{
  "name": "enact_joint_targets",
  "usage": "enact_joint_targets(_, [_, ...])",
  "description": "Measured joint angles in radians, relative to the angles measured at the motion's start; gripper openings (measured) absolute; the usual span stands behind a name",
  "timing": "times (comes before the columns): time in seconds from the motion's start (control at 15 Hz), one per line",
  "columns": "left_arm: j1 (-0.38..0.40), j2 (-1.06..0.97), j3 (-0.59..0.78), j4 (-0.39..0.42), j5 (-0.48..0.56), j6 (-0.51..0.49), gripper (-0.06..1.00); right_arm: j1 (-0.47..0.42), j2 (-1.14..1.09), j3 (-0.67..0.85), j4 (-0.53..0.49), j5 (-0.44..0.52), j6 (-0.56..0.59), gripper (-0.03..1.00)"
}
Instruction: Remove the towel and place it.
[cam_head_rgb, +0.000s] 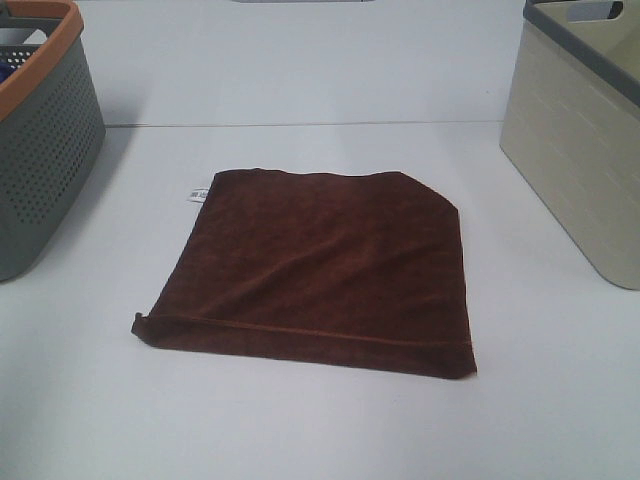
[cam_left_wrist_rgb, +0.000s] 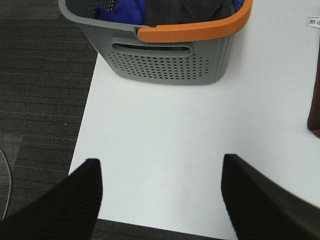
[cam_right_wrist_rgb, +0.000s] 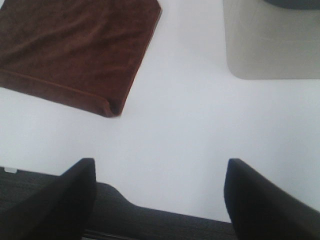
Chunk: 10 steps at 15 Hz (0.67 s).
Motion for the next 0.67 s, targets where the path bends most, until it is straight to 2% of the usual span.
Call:
enact_joint_targets(0.13, [0.000,-0.061,0.043,0.010,-0.024,-0.020,0.65,0.000,-0.084,0.105,-0.005,-0.023,-0.064,0.63])
enact_joint_targets(0.27, [0.000,-0.110,0.090,0.015,-0.070,-0.024,0.65,0.000,-0.143,0.191,-0.005,-0.100,-0.075,0.63])
enact_joint_targets(0.33, [0.000,-0.150,0.148,0.036,-0.124,-0.024,0.65,0.000,-0.211,0.252,-0.005,-0.172,-0.073,0.63])
enact_joint_targets(0.67, [0.000,-0.292,0.288,0.044,-0.183,-0.021,0.65,0.001,-0.293,0.290,-0.005,-0.188,-0.061,0.63])
